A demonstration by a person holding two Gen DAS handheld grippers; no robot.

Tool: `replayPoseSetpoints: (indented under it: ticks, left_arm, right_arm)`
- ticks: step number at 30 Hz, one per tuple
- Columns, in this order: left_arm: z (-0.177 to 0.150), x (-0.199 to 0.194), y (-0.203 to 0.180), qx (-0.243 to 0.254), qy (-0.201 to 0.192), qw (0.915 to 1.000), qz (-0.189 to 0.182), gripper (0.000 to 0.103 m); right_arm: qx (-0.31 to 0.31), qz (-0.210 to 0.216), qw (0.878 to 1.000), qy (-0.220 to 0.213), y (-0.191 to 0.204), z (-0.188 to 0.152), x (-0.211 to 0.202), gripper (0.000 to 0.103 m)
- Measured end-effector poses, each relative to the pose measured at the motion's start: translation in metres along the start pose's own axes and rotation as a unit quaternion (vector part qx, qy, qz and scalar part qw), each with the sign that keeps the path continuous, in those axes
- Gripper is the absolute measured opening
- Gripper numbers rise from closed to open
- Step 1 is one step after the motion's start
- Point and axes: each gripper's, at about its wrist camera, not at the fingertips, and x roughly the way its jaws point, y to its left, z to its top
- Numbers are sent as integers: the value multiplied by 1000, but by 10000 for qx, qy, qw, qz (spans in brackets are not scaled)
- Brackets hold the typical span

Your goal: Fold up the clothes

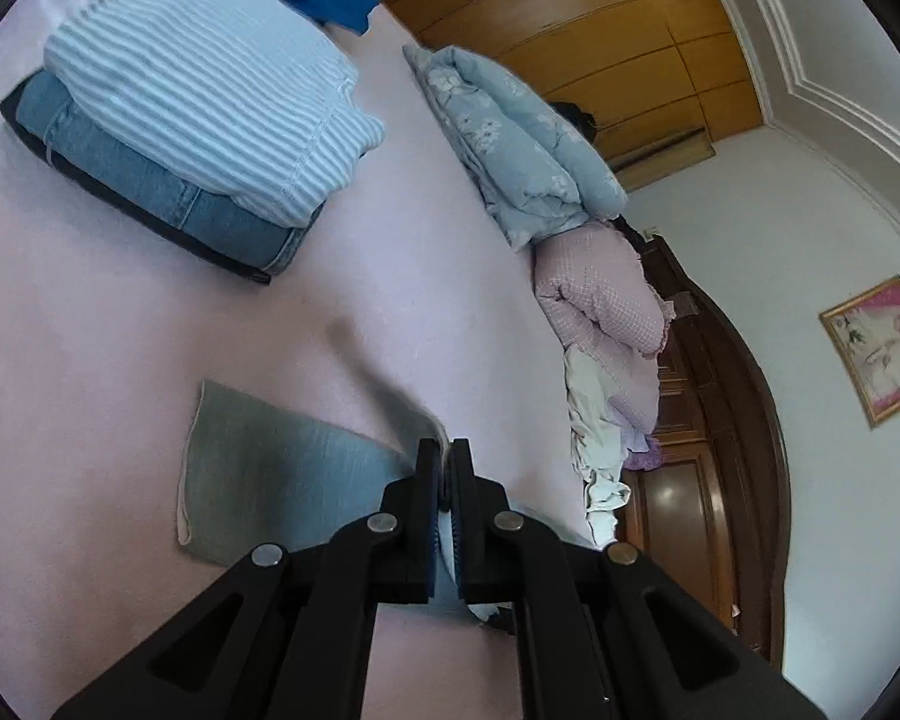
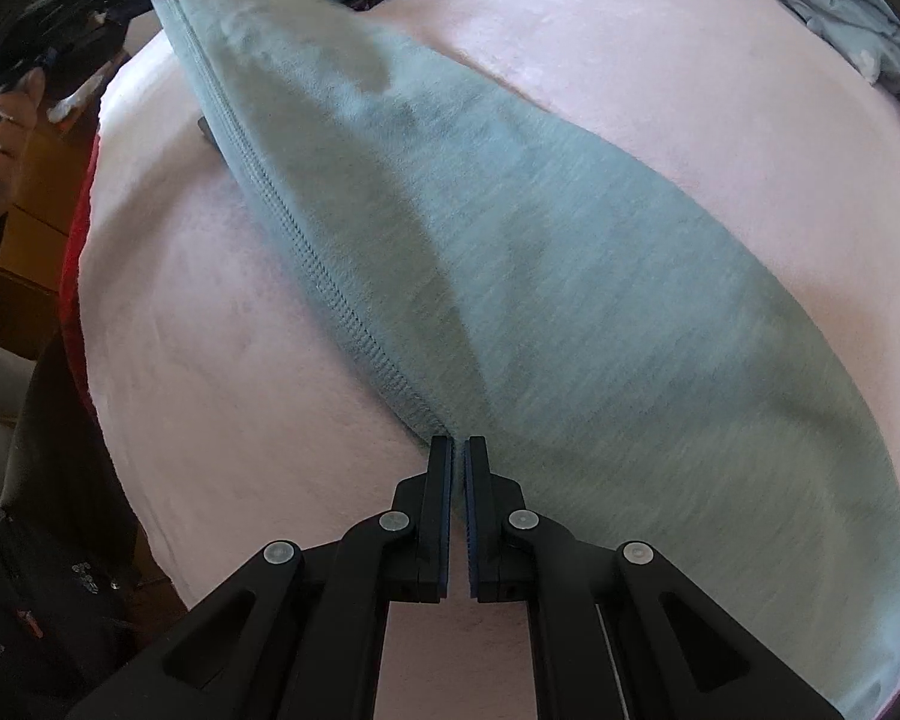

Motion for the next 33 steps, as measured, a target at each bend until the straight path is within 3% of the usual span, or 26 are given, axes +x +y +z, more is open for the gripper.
replayPoseSetpoints:
  ticks: [2,5,10,17,20,23,26,30,33]
  left_arm:
    - [-7,8,16,-108,122,9993,329,2]
    - [-21,29,65,-705,529,9926,839,2]
    - [-35,33,89,-1053,557,9895,822,2]
    - [-33,31,67,-537,517,9880,1349,2]
    - [-36,9,53,-260,-31,9796,1993,3]
    - [-40,-7,30,161,-384,9744,2208,3]
    - [-52,10,-4,896,-164,9689,2300,3]
    - [-63,53,-23,1587,266,9477,2757,4]
    - [-70,89,-30,2015,622,9250,3161,4]
  right_arm:
    - [-9,17,10000,21,1,0,2,7]
    - [-17,29,10000,37,2,1,2,8]
    - [16,85,9999,74,0,1,3,8]
    - [42,53,9999,108,4,8,7,8]
    - [129,102,9999,31,10,-2,9,8]
    - [294,232,9993,-92,17,-8,10,8]
    - [572,437,9968,-352,13,-15,-4,8]
    - [1234,492,9851,-1092,10,-54,-54,8]
    - [1991,278,9674,-1541,-41,-65,-78,8]
